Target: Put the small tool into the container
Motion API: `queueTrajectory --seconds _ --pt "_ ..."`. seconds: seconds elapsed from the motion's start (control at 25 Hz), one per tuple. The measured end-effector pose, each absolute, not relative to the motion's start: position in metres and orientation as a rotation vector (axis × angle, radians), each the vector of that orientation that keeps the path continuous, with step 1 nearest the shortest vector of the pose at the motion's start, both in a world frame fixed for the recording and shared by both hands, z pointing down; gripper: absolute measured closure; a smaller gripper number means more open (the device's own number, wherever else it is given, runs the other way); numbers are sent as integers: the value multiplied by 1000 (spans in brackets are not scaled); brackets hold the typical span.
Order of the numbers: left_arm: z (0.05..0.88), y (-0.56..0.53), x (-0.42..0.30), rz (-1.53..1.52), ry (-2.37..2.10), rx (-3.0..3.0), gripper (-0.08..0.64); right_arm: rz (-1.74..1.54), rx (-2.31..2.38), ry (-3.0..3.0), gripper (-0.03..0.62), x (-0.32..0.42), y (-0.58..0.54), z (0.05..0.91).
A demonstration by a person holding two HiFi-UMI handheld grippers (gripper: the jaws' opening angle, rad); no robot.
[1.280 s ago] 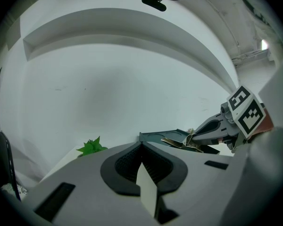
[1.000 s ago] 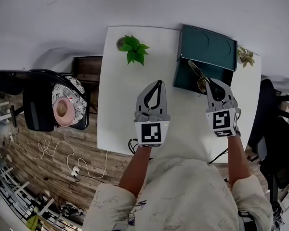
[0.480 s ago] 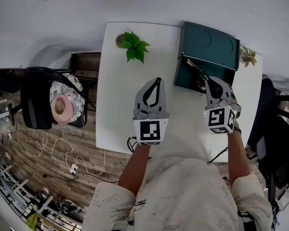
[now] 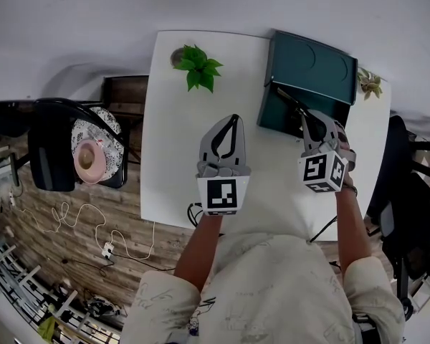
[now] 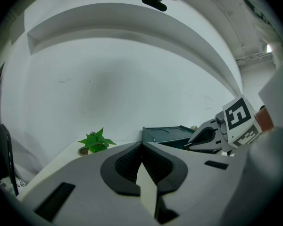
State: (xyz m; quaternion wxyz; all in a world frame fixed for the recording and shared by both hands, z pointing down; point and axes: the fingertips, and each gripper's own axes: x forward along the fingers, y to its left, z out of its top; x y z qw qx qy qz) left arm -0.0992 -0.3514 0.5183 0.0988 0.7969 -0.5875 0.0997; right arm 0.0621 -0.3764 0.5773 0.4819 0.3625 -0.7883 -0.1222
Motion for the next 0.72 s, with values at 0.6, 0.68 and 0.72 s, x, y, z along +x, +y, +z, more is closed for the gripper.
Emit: queueTrajectory --seconds 0.6,0.68,0.72 --pt "520 -350 -97 305 -1732 2361 554 -239 897 -1911 572 64 -383 583" --pt "519 -350 -98 305 -1733 2361 554 -223 882 -1915 565 62 -381 585" --pt "518 -350 -98 305 -1736 2361 555 -211 871 -1918 560 61 -379 587"
